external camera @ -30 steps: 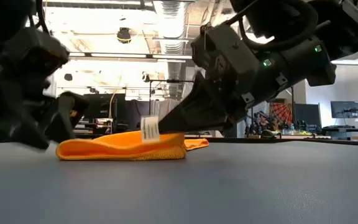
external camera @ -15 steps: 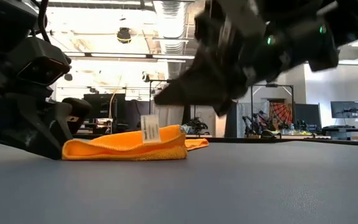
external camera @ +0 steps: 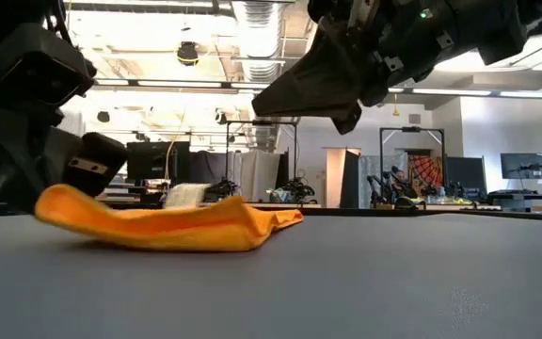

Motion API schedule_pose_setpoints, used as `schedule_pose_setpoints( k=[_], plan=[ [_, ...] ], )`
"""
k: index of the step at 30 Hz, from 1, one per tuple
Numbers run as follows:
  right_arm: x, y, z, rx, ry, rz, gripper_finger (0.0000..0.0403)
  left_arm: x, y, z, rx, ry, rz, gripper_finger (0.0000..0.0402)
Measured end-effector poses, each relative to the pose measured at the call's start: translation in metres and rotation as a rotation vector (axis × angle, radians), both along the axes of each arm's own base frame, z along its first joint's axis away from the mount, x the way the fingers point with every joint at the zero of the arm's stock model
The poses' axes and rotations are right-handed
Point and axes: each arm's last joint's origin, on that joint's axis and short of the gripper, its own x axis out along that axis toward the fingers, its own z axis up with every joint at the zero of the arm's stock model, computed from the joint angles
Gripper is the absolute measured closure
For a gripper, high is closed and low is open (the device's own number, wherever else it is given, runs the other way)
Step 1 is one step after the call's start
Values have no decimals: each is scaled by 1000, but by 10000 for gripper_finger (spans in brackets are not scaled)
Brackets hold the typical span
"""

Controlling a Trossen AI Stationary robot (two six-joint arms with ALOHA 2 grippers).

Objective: Roll towel
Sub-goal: Roll the orange microfiber towel

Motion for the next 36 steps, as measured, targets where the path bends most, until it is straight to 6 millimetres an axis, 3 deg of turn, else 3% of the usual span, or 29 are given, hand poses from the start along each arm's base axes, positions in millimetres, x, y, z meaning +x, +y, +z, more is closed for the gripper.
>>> schedule_pose_setpoints(
  k=[8,23,30,36],
  plan=[
    [-1,7,-9,-7,26,26,383,-7,2,2,27,63,-17,394],
    [-1,7,-9,-8,30,24,379,-14,-12,3,158,-23,-162,269],
    [0,3,-9,-8,30,13,377,-10,-27,12,318,-78,-184,260],
    [1,2,-9,-8,30,9,377,-10,-26,11,378,-47,-172,260]
  ],
)
